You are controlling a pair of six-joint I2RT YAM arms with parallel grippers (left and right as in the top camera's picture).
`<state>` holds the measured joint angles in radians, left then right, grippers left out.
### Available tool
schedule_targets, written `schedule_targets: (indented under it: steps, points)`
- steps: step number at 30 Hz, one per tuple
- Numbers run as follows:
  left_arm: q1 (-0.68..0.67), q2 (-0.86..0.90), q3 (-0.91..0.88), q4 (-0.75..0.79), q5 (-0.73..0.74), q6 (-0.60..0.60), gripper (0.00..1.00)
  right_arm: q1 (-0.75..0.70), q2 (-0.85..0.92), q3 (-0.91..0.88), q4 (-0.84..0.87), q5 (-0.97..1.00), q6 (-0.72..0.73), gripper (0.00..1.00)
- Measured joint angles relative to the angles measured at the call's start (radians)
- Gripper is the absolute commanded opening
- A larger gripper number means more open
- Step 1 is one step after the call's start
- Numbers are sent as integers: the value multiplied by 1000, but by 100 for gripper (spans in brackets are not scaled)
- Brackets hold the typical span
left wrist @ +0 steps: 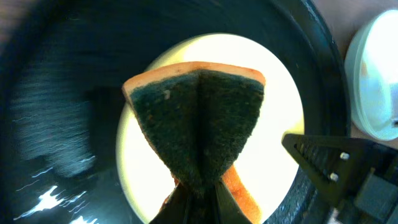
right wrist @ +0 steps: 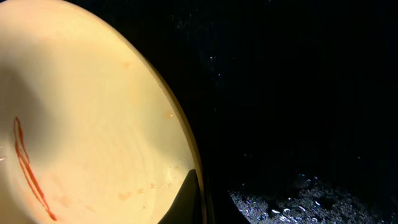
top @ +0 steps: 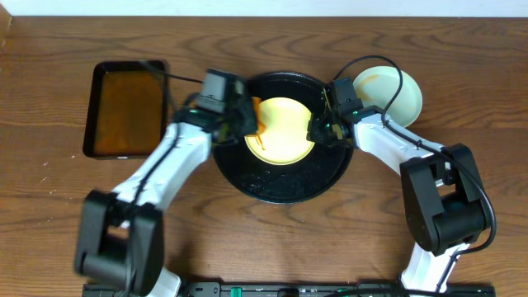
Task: Clean dirty plates on tray and stack at the side
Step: 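Bring the sponge onto the yellow plate with the left gripper, then scrub the yellow plate with the sponge while the right gripper holds it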
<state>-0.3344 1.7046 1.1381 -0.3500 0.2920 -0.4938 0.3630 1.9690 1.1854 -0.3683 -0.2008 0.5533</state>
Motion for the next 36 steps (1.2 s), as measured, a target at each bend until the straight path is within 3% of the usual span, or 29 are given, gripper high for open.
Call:
schedule_targets:
  steps: [6,12,21,27,36]
  points:
    - [-114,142,-1,173,9,-3,8,8,0,5,-6,18,3,2]
    - [-133,192,-1,200,13,-31,8,8,0,5,-6,19,6,2]
    - [-131,237,5,138,-105,-52,8,8,0,5,-11,19,6,1]
    - [-96,225,22,36,-277,-51,8,8,0,7,-16,19,6,1]
    - [-83,169,17,9,-447,38,7,33,0,9,-16,-6,7,2]
